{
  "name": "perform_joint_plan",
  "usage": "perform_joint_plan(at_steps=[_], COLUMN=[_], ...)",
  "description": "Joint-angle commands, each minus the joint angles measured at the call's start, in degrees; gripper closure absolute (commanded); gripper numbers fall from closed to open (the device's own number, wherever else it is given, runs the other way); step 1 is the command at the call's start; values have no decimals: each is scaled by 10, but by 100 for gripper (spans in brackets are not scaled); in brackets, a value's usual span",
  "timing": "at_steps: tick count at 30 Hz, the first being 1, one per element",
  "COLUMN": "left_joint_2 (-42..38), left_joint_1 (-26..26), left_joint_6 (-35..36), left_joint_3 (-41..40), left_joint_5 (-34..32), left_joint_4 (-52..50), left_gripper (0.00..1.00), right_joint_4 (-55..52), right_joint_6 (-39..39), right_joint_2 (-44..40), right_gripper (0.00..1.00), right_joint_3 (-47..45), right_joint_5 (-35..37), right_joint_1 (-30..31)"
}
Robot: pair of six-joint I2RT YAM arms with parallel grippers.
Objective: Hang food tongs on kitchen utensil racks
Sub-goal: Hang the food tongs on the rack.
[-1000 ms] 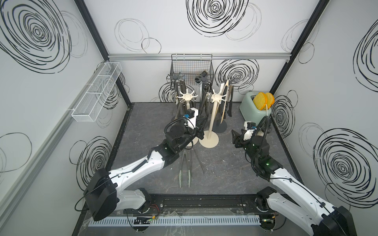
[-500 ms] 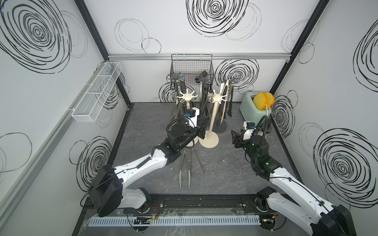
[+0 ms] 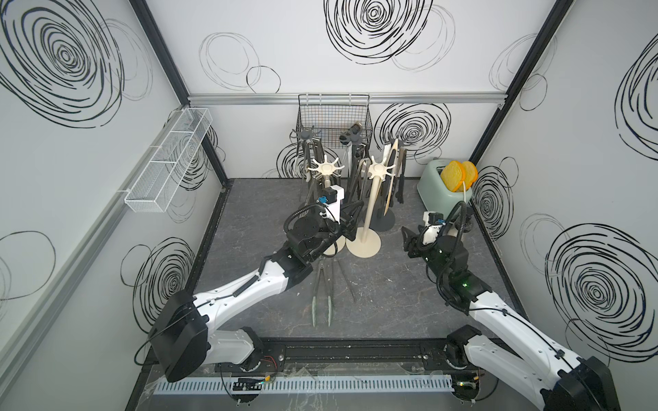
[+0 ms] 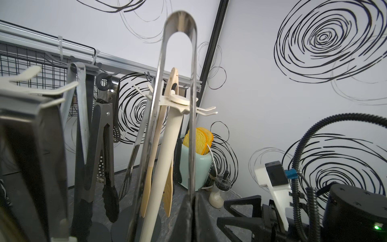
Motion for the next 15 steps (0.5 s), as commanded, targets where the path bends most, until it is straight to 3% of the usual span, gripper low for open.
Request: perform_joint_plan(at_steps=[1,15], left_joint_2=[-18,24], left_joint_1=[-6,-19], left_joint_6=[-4,-4], left_joint_3=[7,19], left_joint_5=[10,15], left_joint_4=[52,55], left_gripper=[100,100], right_joint_4=[14,9], right_joint_6=[-1,-1], right_joint_2=[0,-9], right_gripper=[38,38], right_joint_3=[6,3], right_joint_5=[-2,-2], right_joint_1=[-2,-4])
